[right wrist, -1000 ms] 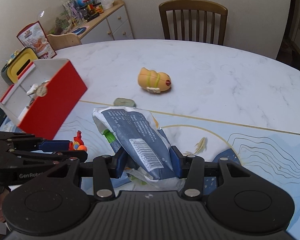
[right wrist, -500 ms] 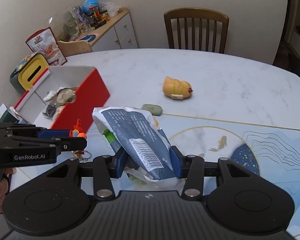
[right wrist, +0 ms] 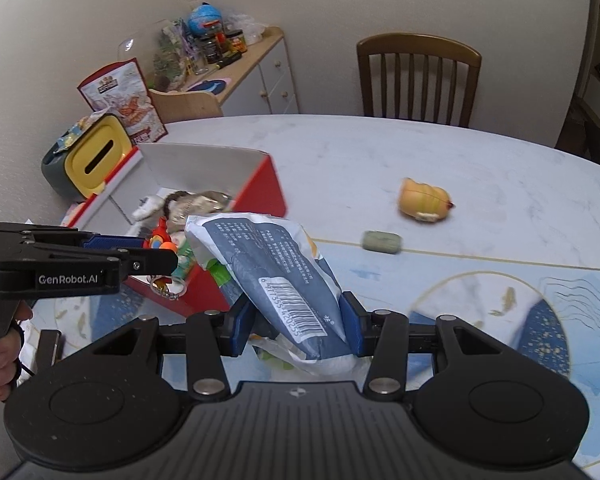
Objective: Organize objects
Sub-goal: 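Carry the white-blue bag and red keychain over the red box with both grippers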
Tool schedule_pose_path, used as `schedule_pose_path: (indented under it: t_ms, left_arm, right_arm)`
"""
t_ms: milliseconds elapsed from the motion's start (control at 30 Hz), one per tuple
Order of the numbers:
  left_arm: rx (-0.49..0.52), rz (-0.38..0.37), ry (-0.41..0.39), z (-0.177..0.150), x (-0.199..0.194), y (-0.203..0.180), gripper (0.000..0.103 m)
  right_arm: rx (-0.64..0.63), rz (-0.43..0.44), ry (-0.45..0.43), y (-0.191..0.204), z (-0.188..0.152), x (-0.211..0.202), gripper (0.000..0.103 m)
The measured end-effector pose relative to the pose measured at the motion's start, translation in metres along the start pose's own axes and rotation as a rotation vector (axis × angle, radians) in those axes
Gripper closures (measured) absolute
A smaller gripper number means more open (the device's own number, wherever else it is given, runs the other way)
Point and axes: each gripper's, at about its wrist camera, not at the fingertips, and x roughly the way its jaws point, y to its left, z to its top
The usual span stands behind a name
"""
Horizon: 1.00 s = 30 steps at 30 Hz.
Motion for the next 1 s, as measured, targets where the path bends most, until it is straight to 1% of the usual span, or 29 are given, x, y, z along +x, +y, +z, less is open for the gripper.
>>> schedule_pose_path:
  t_ms: [133, 333, 567, 767, 1000]
  left_arm:
    - [-0.023, 0.013, -0.002, 0.003, -0.005, 0.035, 0.067]
    - [-0.048, 0.059, -0.024, 0.01, -0.013, 0.085, 0.067]
    - [-0.076, 0.114, -0.017, 0.02, -0.008, 0.132, 0.067]
    - [-0.08, 0.131, 0.006, 0.025, 0.008, 0.157, 0.067]
    - [-0.062, 0.146, 0.063, 0.024, 0.036, 0.169, 0.067]
  right_arm:
    - [0.004, 0.004, 0.001, 0.029, 0.007, 0.012, 0.058]
    - [-0.013, -0.004, -0.007, 0.07, 0.021, 0.031, 0.058]
    - [-0.021, -0.023, -0.008, 0.102, 0.045, 0.06, 0.058]
    - [-0.043, -0.038, 0.012, 0.124, 0.058, 0.093, 0.058]
    - [-0.083, -0.063, 0.065, 0.139, 0.059, 0.141, 0.058]
